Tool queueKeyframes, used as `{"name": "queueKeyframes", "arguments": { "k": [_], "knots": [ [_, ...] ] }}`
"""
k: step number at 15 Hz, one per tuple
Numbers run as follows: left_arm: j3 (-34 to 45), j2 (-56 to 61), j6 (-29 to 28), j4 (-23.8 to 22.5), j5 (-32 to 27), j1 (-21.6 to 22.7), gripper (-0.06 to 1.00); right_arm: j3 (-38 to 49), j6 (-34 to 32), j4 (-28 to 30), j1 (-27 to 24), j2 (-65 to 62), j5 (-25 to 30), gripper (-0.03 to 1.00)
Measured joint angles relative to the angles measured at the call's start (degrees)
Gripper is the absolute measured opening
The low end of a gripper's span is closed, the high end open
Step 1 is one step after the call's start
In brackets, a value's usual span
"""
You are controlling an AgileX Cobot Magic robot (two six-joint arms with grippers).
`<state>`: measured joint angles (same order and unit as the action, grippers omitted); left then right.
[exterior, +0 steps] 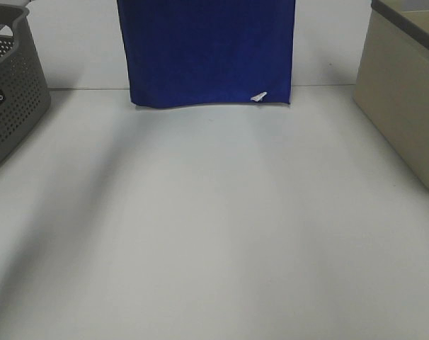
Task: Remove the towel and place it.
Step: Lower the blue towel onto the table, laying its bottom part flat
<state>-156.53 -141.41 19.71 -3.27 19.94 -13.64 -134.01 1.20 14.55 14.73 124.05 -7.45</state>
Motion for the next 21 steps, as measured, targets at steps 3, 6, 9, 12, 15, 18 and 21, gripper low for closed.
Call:
{"name": "queueKeyframes", "arguments": {
  "k": [3, 6, 9, 12, 15, 18, 21],
  "knots": [
    [0.00, -0.52, 0.00, -0.17, 2.69, 0.00, 0.00, 0.00, 0.00, -0.06, 0.00, 0.11, -5.73, 0.02],
    [0.00, -0.46, 0.00, -0.17, 2.81, 0.00, 0.00, 0.00, 0.06, -0.06, 0.00, 0.17, -7.10, 0.02],
    [0.00, -0.52, 0.00, -2.06, 0.29, 0.00, 0.00, 0.00, 0.00, -0.06, 0.00, 0.86, -4.76, 0.02],
    [0.00, -0.52, 0.00, -2.12, 0.17, 0.00, 0.00, 0.00, -2.06, -0.06, 0.00, 0.86, -3.50, 0.02],
    [0.00, 0.23, 0.00, -2.41, -8.71, 0.00, 0.00, 0.00, -8.42, -0.17, 0.00, 0.74, 7.45, 0.02],
    [0.00, 2.58, -1.15, -1.26, -23.20, -0.06, 0.00, 0.00, -10.77, -3.84, 0.29, -0.97, 21.94, 0.02],
    [0.06, 9.57, -2.52, 3.27, -46.75, -0.46, 0.00, 0.00, -4.01, -15.76, 0.40, -7.79, 44.06, 0.02]
  ]
}}
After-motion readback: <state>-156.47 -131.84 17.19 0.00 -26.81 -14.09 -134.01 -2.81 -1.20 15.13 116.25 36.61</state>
